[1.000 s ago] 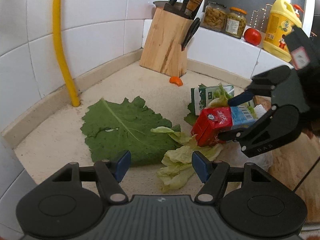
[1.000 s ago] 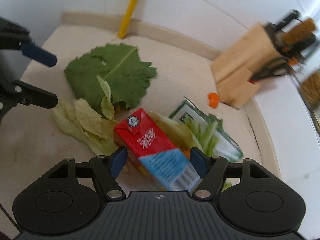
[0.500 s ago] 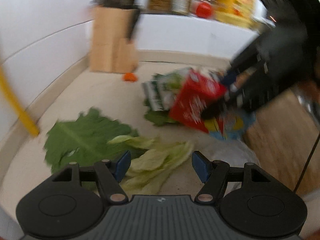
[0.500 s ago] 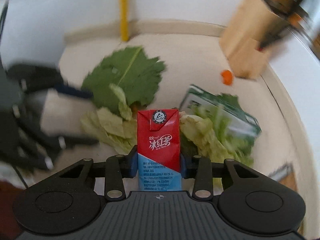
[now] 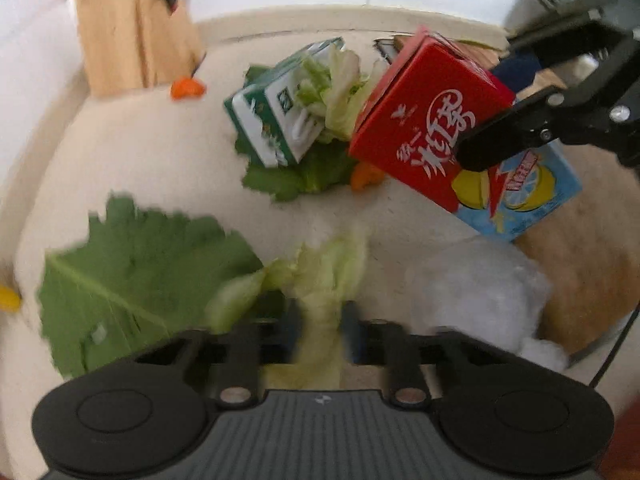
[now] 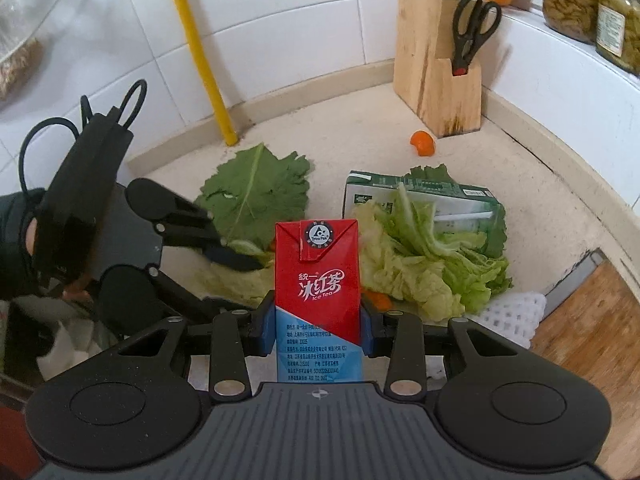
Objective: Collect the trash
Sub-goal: 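Close left tool on lettuce leaves while right tool grasps red juice carton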
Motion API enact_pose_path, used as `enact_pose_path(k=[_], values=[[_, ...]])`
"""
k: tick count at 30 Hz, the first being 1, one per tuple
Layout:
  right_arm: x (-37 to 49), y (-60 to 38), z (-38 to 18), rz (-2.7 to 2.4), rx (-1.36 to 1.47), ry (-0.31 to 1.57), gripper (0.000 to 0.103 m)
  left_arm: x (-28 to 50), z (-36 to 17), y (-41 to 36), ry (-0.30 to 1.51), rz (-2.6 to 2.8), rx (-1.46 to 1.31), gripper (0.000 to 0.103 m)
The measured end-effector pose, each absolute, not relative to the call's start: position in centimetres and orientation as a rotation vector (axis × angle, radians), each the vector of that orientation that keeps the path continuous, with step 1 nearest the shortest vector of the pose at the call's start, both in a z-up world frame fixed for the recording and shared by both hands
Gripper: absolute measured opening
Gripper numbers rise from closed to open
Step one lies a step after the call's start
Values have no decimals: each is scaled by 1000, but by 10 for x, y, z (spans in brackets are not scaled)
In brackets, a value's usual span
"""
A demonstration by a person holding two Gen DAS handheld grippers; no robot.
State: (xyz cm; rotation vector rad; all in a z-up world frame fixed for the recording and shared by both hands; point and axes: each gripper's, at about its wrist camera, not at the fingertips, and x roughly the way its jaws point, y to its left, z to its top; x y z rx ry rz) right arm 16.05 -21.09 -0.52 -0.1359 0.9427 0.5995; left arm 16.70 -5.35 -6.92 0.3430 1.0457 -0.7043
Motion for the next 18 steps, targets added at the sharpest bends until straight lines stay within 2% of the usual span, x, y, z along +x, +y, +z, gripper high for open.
enact_pose_path(k=[2, 9, 12, 14, 15, 17, 18], values=[[160, -215, -5, 593, -109, 939, 47, 155, -63, -51, 1039, -702, 309, 6], [152, -219, -9, 587, -80, 946, 47, 130, -48, -47, 972, -711, 290, 8], [155, -214, -18, 586, -95, 972, 47, 137, -58, -51, 993, -655, 303, 19], [156, -209, -25, 587, -130, 984, 48, 140, -62, -53, 988, -641, 309, 37], [157, -206, -28, 586, -144, 991, 48, 140, -64, -55, 982, -639, 321, 42], [159, -204, -33, 579, -156, 1000, 55, 139, -66, -58, 966, -621, 339, 49], [161, -203, -36, 579, -157, 1008, 65, 140, -68, -60, 964, -613, 345, 49]])
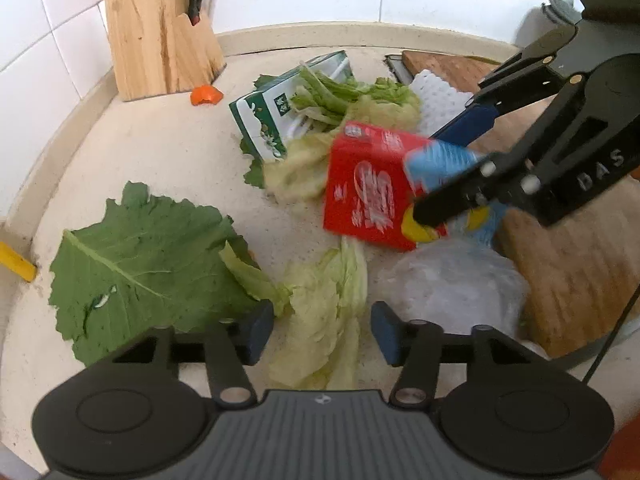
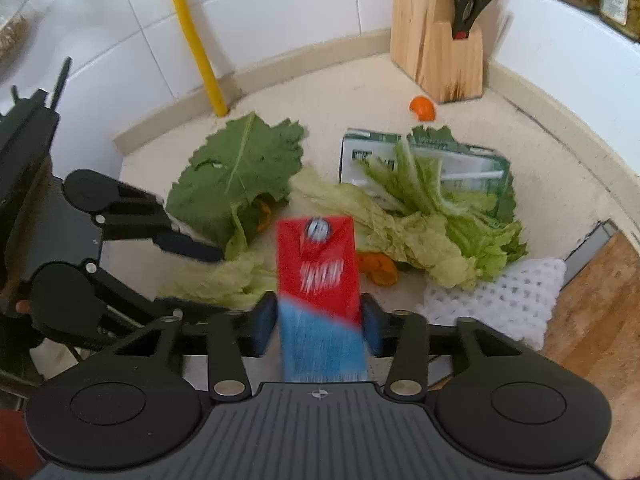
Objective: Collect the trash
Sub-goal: 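Close left tool on lettuce leaves while right tool grasps red juice carton, then carry lettuce in left tool while right tool carries juice carton to bin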
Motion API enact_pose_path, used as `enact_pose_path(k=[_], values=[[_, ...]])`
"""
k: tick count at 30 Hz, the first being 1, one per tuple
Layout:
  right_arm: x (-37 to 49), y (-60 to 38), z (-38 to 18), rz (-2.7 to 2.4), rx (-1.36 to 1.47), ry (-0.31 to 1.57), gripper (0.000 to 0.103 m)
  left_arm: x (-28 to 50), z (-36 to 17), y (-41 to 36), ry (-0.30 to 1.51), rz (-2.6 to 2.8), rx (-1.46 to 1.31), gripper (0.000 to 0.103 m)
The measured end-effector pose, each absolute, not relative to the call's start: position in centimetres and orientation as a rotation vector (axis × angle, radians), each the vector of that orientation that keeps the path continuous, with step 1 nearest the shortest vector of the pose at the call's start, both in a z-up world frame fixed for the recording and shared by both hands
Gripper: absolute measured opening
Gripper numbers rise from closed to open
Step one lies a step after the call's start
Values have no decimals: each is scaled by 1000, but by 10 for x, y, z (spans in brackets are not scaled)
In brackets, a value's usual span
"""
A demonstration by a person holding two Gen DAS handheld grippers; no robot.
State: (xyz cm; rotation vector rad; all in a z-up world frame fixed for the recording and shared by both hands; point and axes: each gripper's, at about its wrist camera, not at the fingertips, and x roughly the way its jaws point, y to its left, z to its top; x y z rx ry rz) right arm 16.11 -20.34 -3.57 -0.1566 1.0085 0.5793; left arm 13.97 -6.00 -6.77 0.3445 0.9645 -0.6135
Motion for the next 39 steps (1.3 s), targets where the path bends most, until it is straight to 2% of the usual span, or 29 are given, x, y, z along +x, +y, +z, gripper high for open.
enact_pose_path(k=[1, 3, 4, 5, 6, 8, 22, 39], values=[[163, -203, -38, 578, -160, 1016, 70, 141, -70, -61, 970, -611, 341, 49], [164, -202, -42, 572, -166, 1021, 67, 142, -74, -61, 992, -585, 319, 48], [165, -203, -45, 569, -163, 1029, 59, 141, -74, -60, 988, -581, 301, 41], [165, -203, -47, 557, -154, 1035, 49, 139, -74, -59, 985, -579, 290, 26], [166, -205, -49, 550, -142, 1045, 48, 139, -72, -57, 989, -572, 281, 17], [163, -207, -48, 534, -125, 1039, 48, 136, -68, -53, 994, -553, 246, 9], [125, -190, 11, 523, -102, 872, 47, 103, -22, -11, 840, -481, 101, 6], [97, -81, 18, 735, -178, 825, 47, 40, -11, 77, 779, -229, 13, 6]])
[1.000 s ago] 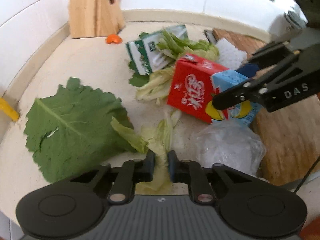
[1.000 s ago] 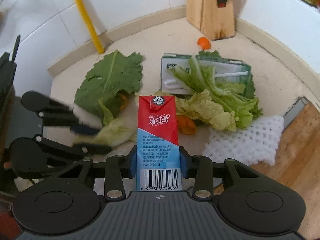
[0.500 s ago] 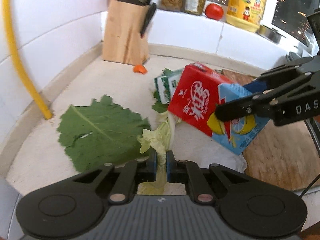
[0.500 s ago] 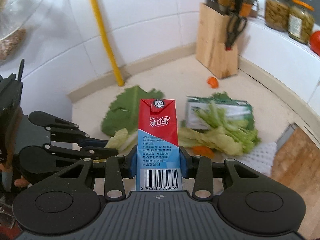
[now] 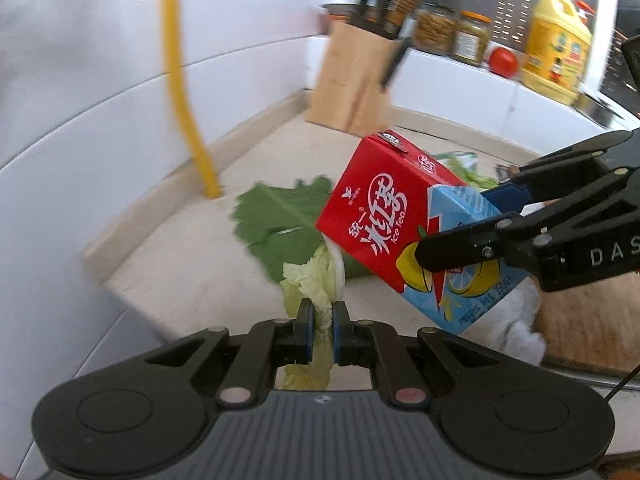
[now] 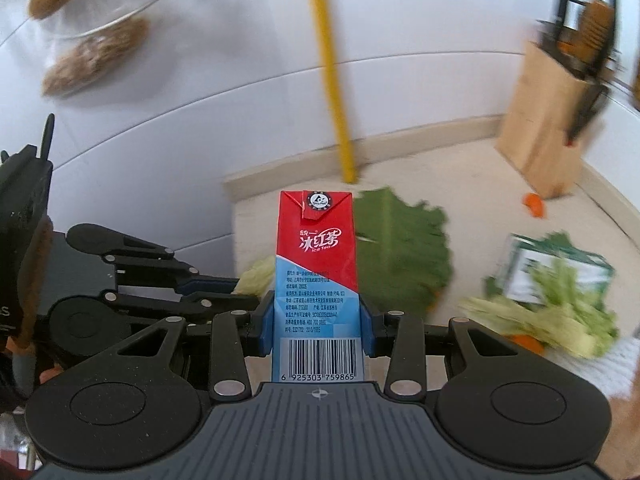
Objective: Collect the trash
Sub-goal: 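Carry lettuce in left tool while right tool carries juice carton to bin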
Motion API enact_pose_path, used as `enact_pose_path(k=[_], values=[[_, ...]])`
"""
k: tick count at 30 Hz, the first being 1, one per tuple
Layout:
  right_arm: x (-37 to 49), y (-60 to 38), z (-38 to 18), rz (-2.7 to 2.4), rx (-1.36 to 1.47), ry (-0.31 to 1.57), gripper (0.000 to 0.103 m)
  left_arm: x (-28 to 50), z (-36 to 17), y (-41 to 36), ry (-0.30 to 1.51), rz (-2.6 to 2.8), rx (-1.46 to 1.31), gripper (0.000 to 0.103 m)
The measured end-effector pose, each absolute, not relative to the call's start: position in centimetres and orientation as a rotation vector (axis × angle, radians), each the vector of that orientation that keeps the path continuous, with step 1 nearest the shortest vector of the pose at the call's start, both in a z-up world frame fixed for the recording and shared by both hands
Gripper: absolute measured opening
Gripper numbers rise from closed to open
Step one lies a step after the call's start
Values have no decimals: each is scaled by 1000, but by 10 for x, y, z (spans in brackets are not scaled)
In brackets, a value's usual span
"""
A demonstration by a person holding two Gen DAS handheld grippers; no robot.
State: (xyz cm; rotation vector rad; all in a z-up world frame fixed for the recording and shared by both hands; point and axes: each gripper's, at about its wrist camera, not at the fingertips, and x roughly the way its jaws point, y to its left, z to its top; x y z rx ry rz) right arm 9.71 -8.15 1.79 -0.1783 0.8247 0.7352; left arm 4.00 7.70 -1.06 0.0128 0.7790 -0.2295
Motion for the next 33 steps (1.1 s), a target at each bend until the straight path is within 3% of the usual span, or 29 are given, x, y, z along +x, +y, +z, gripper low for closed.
enact_pose_path(k=[20, 33], values=[[62, 61, -14, 1009, -318, 865, 47, -34, -37, 177, 804, 88, -116, 6], [47, 97, -29, 1044, -382, 883, 47, -46, -53, 205, 799, 189, -148, 6]])
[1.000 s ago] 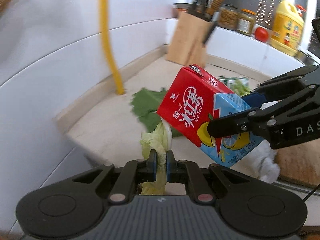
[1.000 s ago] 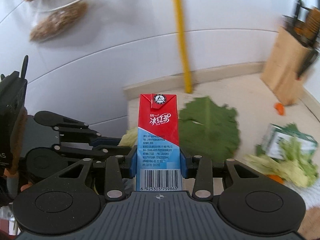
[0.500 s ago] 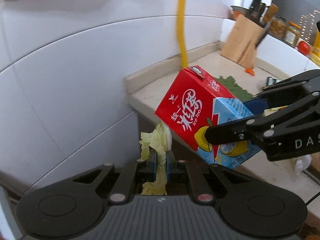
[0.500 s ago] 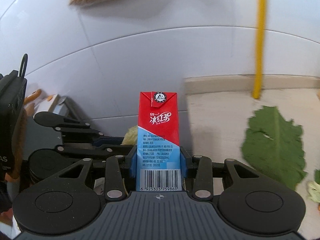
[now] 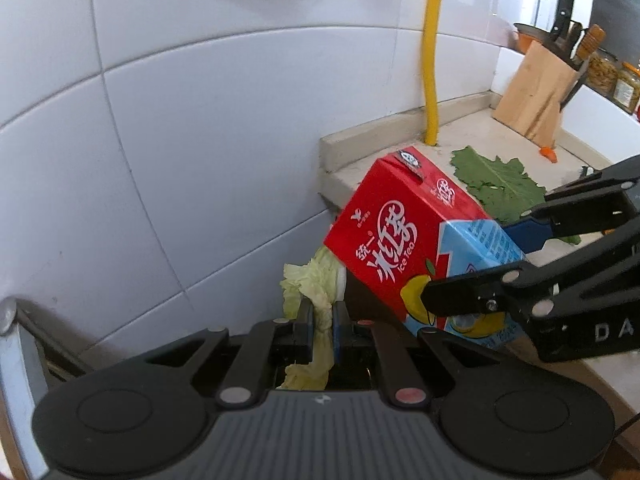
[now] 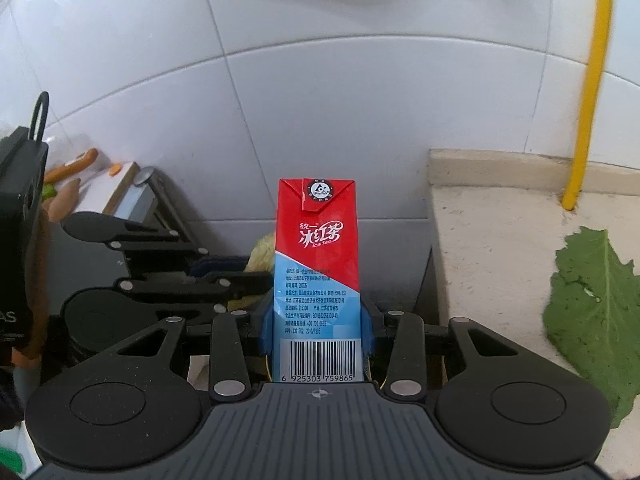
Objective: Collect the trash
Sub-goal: 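Carry lettuce in left tool while right tool carries juice carton to bin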
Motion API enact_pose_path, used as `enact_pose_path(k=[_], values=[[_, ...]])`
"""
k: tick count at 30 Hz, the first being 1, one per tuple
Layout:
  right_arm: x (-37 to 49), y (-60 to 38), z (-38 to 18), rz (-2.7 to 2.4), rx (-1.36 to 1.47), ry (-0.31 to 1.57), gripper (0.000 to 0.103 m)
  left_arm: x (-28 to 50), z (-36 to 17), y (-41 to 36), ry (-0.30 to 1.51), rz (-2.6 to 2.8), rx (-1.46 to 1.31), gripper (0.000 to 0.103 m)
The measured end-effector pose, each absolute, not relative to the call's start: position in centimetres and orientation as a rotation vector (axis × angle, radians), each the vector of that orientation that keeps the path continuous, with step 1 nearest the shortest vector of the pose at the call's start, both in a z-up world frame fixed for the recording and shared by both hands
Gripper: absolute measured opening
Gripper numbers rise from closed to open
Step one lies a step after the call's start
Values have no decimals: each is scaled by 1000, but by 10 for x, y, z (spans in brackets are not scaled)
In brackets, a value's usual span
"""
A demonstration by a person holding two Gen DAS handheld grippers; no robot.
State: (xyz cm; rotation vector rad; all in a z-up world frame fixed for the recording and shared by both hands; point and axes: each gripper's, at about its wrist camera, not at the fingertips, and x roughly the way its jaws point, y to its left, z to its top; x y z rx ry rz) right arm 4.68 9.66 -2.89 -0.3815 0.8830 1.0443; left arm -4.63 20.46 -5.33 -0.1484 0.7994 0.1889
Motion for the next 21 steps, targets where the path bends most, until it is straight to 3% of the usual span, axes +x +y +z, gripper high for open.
enact_pose_path(k=[21], values=[[59, 129, -82, 963, -399, 964, 47, -20, -108, 236, 923, 262, -242, 6]])
